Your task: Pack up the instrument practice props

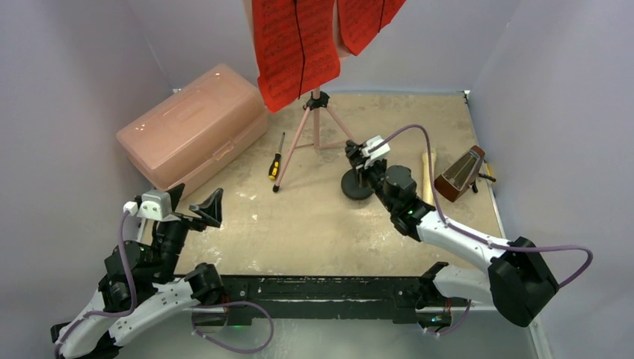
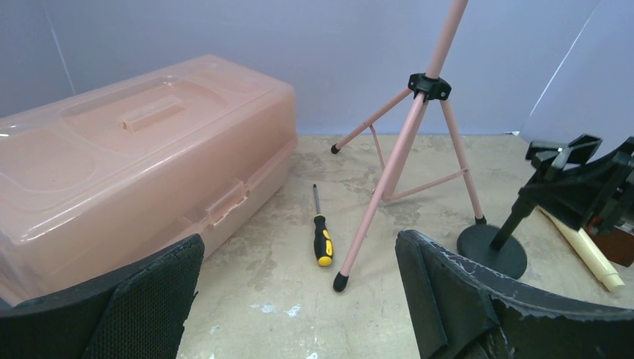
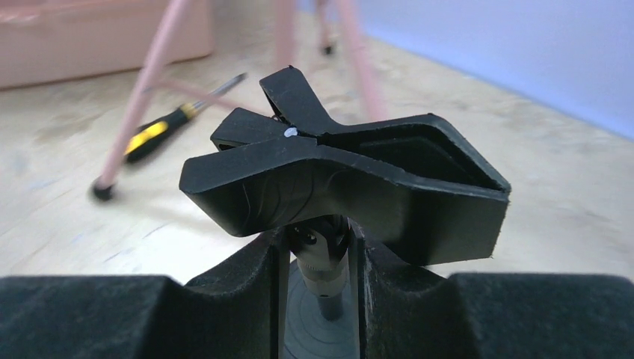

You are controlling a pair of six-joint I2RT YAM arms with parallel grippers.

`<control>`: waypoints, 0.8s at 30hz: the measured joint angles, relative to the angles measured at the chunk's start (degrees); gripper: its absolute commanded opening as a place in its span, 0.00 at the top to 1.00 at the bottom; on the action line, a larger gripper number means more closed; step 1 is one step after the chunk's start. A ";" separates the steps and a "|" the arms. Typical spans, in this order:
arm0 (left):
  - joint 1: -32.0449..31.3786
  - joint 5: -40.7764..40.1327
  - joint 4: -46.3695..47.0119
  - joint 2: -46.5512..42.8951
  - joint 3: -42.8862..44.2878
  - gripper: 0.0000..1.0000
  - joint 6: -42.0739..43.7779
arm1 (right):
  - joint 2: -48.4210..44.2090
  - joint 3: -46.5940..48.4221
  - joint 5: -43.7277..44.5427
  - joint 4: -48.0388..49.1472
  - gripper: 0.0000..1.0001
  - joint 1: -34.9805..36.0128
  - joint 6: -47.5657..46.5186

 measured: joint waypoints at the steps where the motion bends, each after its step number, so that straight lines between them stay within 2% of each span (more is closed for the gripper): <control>1: 0.00 0.00 0.02 -0.15 0.00 0.01 0.00 | 0.00 0.74 1.79 0.02 1.00 -1.07 -0.63; 12: 0.00 0.04 0.04 -1.07 -0.09 0.01 0.00 | 0.72 6.45 19.37 4.39 1.00 -15.93 -4.96; 24: 0.00 0.04 0.46 -1.79 -0.28 0.01 0.02 | 13.97 16.13 26.27 11.08 1.00 -29.27 -8.44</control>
